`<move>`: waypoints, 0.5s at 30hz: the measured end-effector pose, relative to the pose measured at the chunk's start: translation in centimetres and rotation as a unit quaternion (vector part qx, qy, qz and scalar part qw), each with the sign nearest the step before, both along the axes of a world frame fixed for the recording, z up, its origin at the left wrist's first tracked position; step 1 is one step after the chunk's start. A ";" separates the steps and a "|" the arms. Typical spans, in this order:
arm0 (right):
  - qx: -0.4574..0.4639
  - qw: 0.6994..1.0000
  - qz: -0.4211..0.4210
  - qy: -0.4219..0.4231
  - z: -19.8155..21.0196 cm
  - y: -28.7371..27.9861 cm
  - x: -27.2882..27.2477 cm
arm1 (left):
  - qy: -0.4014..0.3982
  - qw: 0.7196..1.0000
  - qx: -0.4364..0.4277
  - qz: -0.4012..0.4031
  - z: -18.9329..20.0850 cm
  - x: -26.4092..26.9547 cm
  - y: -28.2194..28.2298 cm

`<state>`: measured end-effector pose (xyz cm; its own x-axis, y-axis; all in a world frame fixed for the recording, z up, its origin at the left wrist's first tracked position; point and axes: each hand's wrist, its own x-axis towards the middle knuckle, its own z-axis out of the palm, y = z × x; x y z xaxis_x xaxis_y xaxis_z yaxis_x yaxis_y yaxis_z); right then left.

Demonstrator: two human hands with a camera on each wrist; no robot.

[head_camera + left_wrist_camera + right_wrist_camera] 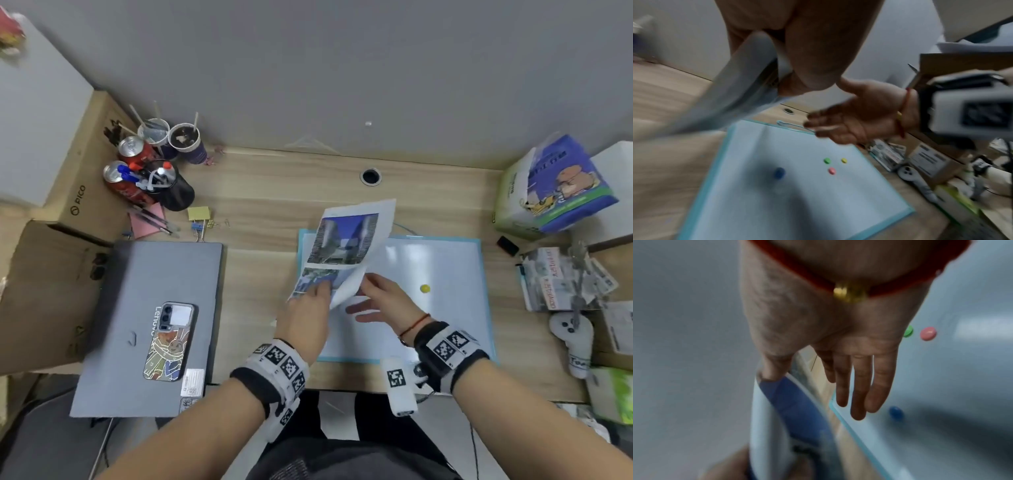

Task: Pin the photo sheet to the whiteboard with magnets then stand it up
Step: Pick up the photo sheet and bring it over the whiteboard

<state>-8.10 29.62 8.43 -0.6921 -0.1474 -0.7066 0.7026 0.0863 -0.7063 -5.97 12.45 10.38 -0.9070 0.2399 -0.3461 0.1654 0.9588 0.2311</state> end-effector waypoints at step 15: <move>0.064 0.988 -0.122 0.064 -0.9 9.1 -1.3 | -0.222 0.963 0.147 -0.032 -0.9 -2.6 7.1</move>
